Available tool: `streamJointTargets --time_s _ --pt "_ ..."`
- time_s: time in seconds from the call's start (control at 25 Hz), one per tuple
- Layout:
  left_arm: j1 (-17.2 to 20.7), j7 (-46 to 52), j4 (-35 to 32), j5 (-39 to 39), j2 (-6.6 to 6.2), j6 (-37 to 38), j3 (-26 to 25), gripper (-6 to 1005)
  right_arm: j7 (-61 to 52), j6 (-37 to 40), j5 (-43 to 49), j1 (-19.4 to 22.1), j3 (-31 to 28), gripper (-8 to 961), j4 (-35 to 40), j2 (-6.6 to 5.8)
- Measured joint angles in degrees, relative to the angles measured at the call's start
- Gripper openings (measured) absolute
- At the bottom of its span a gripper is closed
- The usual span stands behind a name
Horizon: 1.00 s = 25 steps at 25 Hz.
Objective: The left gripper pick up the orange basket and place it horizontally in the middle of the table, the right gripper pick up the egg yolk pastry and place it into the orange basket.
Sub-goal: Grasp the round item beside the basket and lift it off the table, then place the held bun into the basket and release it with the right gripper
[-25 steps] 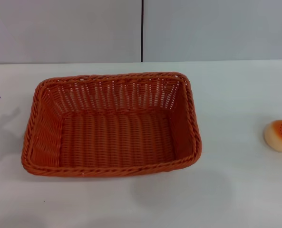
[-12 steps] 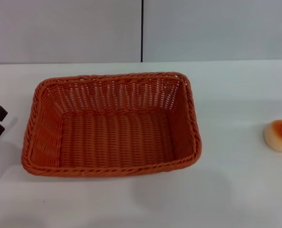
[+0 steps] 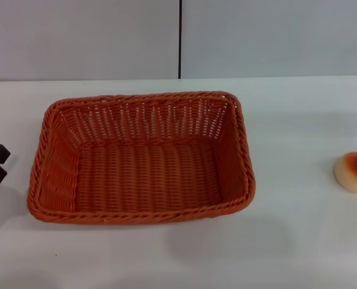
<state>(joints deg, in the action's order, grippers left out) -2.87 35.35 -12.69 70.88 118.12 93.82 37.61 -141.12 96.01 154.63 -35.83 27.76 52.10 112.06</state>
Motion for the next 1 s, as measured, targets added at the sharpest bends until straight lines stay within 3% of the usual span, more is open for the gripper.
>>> streamJointTargets --time_s 0.16,0.36,0.72,0.92,1.0 --pt "0.1 0.0 0.0 -0.1 0.0 0.0 0.0 615 0.8 -4.3 0.1 -1.3 1.8 538 -6.4 -0.86" --pt "-0.2 0.0 0.1 -0.1 0.0 0.0 0.0 614 1.0 -6.8 0.2 -1.2 3.0 531 -7.5 -0.67" --pt "-0.9 -0.1 0.1 -0.2 0.04 -0.8 0.0 613 2.5 -7.0 -2.5 -0.5 3.5 313 -6.3 -0.27" --pt "-0.9 0.2 0.1 -0.2 0.09 -0.7 -0.3 613 3.3 0.3 -12.4 -0.2 3.8 134 -0.3 0.17" --pt "-0.9 0.2 0.1 -0.2 0.09 -0.7 -0.5 613 3.4 2.0 -14.8 -0.4 4.0 118 0.8 0.2"
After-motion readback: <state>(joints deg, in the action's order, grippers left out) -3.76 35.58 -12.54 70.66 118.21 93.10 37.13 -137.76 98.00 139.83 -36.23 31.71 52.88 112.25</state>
